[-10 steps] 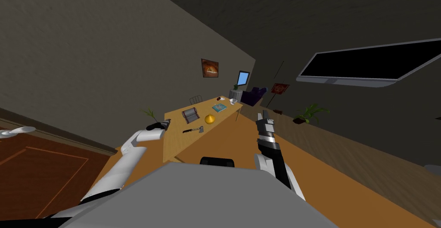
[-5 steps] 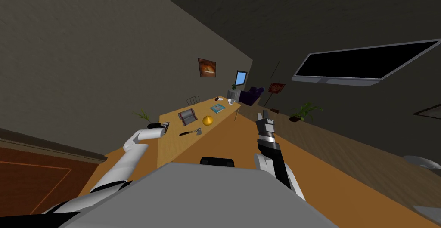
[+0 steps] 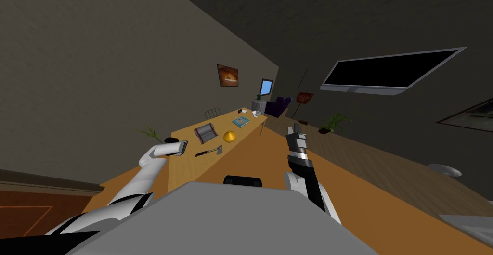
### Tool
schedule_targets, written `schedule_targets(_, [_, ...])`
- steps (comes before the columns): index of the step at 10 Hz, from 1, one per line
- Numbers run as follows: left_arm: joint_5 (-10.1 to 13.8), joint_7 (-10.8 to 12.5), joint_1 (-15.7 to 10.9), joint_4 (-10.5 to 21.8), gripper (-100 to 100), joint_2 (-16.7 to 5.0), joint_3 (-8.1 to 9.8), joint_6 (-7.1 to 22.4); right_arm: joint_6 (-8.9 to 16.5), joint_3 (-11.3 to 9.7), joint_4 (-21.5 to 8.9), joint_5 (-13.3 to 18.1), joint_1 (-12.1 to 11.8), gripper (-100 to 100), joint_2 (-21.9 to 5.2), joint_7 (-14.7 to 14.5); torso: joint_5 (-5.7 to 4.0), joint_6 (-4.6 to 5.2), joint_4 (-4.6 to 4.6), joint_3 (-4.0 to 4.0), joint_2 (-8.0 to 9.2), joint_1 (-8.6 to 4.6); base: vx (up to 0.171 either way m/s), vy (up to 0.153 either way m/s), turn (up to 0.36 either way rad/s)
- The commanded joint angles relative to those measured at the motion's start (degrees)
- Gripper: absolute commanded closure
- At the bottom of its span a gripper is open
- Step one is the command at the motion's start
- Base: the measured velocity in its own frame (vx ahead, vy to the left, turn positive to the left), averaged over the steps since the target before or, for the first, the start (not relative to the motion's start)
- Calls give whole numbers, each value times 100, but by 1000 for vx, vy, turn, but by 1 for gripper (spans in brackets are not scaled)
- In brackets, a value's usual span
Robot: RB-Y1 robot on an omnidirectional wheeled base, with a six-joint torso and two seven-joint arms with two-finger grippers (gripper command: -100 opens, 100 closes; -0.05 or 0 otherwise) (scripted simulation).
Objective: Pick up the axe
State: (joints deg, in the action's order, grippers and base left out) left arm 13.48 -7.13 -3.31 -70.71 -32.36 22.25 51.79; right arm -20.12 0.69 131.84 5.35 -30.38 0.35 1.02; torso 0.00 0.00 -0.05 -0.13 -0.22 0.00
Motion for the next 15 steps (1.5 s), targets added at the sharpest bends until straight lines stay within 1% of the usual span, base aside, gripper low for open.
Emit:
schedule_targets(1, [18, 10, -58, 223, -100, 13, 17, 120, 0, 0, 0, 0, 0, 0, 0, 0, 0, 0, 0, 0, 0, 0, 47, 5, -63])
schedule_targets(2, [83, 13, -192, 470, -100, 11, 56, 321, 0, 0, 0, 0, 0, 0, 0, 0, 0, -2, 0, 1, 3, -1, 64, 1, -113])
schedule_targets(3, [83, 13, -192, 525, -100, 11, 56, 321, 0, 0, 0, 0, 0, 0, 0, 0, 0, 0, 0, -1, -1, -3, 54, 0, -54])
schedule_targets(4, [146, 17, -320, 681, -100, 16, 92, 513, 0, 0, 0, 0, 0, 0, 0, 0, 0, -3, 0, 0, 1, -4, 55, -4, -92])
schedule_targets(5, [146, 17, -320, 816, -100, 16, 92, 513, 0, 0, 0, 0, 0, 0, 0, 0, -1, 0, 0, 0, 0, -5, 48, -4, -60])
schedule_targets(6, [206, 22, -439, 991, -100, 27, 125, 693, 0, 0, 0, 0, 0, 0, 0, 0, -1, -4, 0, 1, 4, -5, 57, -3, -77])
schedule_targets(7, [206, 22, -439, 1077, -100, 27, 125, 693, 0, 0, 0, 0, 0, 0, 0, 0, -1, -1, 0, 1, 1, -6, 46, 5, -64])
schedule_targets(8, [206, 22, -439, 1094, -100, 27, 125, 693, 0, 0, 0, 0, 0, 0, 0, 0, -1, -3, 0, 2, 4, -3, 17, 5, -12])
schedule_targets(9, [263, 26, -549, 1297, -100, 40, 155, 863, 0, 0, 0, 0, 0, 0, 0, 0, 0, -5, 2, 7, 13, -3, 27, 0, -104])
schedule_targets(10, [263, 26, -549, 1358, -100, 40, 155, 863, 0, 0, 0, 0, 0, 0, 0, 0, -1, -1, 2, 7, 12, -5, 35, 6, -52])
schedule_targets(12, [366, 31, -737, 1832, -100, 73, 209, 1154, 0, 0, 0, 0, 0, 0, 0, 0, 0, -2, 0, 2, 4, -5, 66, 2, -108])
schedule_targets(13, [366, 31, -737, 1832, -100, 73, 209, 1167, 0, 0, 0, 0, 0, 0, 0, 0, -1, -1, -1, -2, -4, -4, 51, 9, -45])
schedule_targets(15, [452, 32, -870, 2216, -100, 113, 252, 1416, 0, 0, 0, 0, 0, 0, 0, 0, 0, -3, 1, 3, 6, -4, 49, 4, -87])
